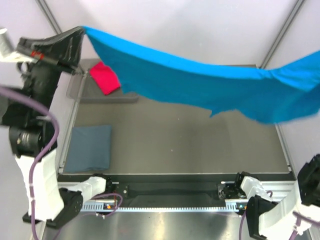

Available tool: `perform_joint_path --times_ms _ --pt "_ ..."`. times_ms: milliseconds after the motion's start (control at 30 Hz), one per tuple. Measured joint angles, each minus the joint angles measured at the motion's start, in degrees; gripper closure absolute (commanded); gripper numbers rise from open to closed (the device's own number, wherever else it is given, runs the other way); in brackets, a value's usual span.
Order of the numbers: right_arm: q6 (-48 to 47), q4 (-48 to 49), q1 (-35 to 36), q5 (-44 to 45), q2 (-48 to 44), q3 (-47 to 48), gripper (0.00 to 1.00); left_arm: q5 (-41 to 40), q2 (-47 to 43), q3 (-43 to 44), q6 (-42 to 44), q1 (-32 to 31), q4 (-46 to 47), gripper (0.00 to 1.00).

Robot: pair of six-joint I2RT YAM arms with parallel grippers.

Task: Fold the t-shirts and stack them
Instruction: Flatten the tshirt out

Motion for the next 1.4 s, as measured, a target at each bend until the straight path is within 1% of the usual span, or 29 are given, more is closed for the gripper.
perform_joint_path --times_ms 100,200,300,400,533,600,700,800,833,933,1033,1133,1233,1400 --pt "-0.92 0.44 0.7 1.27 -1.25 0.07 1.0 -1.14 -3.26 -0.98 0.96 0.0 0.26 1.0" --pt "-1.27 1.55 0.81 2.12 -1.68 -1.9 1.0 -2.27 -3.69 -1.36 1.95 0.0 1.49 1.0" --pt "-0.7 4.42 0.83 2.38 -2.16 -8.5 1.0 -3.45 -2.1 -3.67 2.36 0.0 2.82 1.0" --pt "0.63 7.82 0.85 2.27 -1.84 -18.05 1.0 -4.37 1.81 -7.85 2.73 -0.04 5.42 1.0" --pt "1.81 11.76 1.03 1.4 1.64 -30.84 1.0 -4.57 10.62 -13.73 3.39 -0.04 8.9 1.0" --pt "1.79 14.69 1.09 0.76 4.17 -37.31 1.0 -4.37 16.96 -16.76 3.56 -0.07 10.93 1.0" --pt "1.09 18.01 1.11 -0.13 9.09 -46.58 1.0 -2.93 29.0 -19.39 3.5 -0.04 15.28 1.0" --pt "-0.63 20.02 1.11 -0.66 14.34 -54.23 1.0 -0.92 41.64 -19.1 2.91 -0.07 19.43 1.0" --pt "-1.55 21.35 1.11 -0.7 16.44 -56.43 1.0 0.17 47.45 -17.59 2.12 -0.07 20.26 1.0" --pt "-3.82 24.04 1.11 -0.85 22.71 -60.65 1.0 2.01 60.48 -11.3 0.66 -0.5 23.3 1.0" --pt "-5.35 26.93 1.11 -1.38 29.55 -61.79 1.0 3.32 75.69 1.18 -1.11 -1.2 24.28 1.0" --pt "-6.51 29.03 1.22 -1.64 35.21 -61.77 1.0 3.69 86.97 11.98 -3.23 -2.01 25.81 1.0" --pt "-7.02 30.73 1.22 -1.88 39.26 -60.87 1.0 2.89 90.58 15.23 -4.74 -2.89 28.15 1.0" --pt "-6.6 31.65 1.49 -2.27 43.19 -57.68 1.0 1.86 91.43 16.0 -6.03 -2.89 30.82 1.0"
